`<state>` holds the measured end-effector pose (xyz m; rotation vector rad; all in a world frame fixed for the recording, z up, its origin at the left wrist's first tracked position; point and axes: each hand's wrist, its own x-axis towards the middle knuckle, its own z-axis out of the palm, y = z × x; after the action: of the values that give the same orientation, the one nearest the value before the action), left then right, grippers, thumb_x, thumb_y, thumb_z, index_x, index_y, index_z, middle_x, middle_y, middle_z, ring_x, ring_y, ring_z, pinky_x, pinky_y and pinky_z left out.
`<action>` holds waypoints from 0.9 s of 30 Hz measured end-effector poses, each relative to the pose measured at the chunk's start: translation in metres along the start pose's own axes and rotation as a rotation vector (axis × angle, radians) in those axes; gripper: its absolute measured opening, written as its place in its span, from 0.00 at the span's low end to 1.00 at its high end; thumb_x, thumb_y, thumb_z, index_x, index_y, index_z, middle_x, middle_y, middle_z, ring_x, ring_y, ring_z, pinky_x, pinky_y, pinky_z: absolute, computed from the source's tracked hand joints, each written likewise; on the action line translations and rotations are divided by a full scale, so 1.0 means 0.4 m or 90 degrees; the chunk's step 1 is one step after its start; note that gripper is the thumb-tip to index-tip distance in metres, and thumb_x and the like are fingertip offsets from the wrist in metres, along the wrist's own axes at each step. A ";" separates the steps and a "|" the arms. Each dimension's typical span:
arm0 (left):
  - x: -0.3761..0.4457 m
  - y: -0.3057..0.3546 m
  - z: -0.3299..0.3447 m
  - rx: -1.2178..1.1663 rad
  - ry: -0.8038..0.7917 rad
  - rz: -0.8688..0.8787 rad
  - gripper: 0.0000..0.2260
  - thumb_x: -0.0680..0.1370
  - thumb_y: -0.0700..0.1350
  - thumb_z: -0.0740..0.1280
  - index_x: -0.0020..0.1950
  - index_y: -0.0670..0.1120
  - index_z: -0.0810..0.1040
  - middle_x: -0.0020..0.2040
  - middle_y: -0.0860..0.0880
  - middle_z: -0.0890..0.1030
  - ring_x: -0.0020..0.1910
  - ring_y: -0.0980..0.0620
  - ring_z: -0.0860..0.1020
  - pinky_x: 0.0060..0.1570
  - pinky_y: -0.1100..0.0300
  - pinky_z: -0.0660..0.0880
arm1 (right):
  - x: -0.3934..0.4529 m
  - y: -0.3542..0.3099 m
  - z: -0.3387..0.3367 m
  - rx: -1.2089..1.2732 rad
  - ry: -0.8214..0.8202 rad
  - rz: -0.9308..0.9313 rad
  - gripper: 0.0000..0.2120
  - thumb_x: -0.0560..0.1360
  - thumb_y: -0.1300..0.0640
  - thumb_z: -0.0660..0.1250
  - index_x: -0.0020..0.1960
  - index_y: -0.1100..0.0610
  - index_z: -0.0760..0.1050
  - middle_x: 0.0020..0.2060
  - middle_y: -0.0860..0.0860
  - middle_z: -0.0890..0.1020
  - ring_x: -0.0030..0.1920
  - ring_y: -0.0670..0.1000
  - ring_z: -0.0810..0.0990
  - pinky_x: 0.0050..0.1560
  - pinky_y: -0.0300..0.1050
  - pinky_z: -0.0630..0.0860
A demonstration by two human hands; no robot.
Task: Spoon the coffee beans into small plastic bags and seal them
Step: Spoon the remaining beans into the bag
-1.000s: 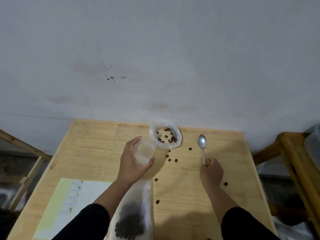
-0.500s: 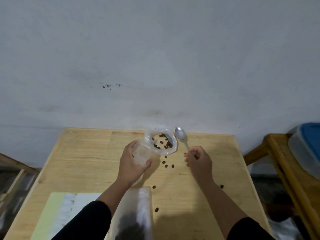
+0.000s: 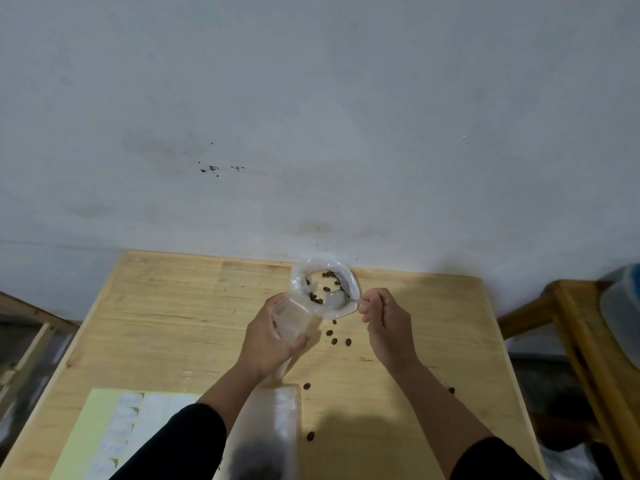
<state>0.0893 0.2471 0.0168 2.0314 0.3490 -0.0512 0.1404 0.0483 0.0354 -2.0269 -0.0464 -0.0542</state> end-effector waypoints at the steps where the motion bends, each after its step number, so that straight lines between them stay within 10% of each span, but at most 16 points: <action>1: 0.004 0.004 0.001 0.000 -0.008 -0.004 0.36 0.64 0.49 0.78 0.68 0.52 0.65 0.56 0.56 0.73 0.52 0.57 0.74 0.42 0.78 0.67 | 0.005 0.004 0.002 -0.006 -0.006 -0.001 0.15 0.77 0.47 0.52 0.43 0.53 0.73 0.33 0.50 0.79 0.33 0.45 0.76 0.38 0.42 0.75; 17: 0.065 0.037 0.049 0.002 -0.081 -0.056 0.31 0.65 0.52 0.77 0.63 0.57 0.65 0.54 0.59 0.72 0.55 0.59 0.72 0.43 0.79 0.65 | -0.001 0.038 0.023 0.084 0.003 0.134 0.14 0.81 0.60 0.52 0.46 0.56 0.74 0.34 0.51 0.79 0.31 0.42 0.76 0.32 0.31 0.73; 27: 0.065 0.026 0.043 -0.041 -0.095 -0.078 0.29 0.64 0.52 0.78 0.61 0.55 0.70 0.54 0.63 0.73 0.55 0.63 0.72 0.48 0.75 0.67 | -0.009 0.020 0.095 0.266 0.112 0.345 0.13 0.82 0.60 0.50 0.46 0.57 0.73 0.39 0.58 0.82 0.36 0.52 0.80 0.39 0.45 0.80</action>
<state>0.1188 0.2333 0.0130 1.9279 0.3756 -0.2623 0.1379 0.0789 0.0115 -1.5533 0.5576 0.1123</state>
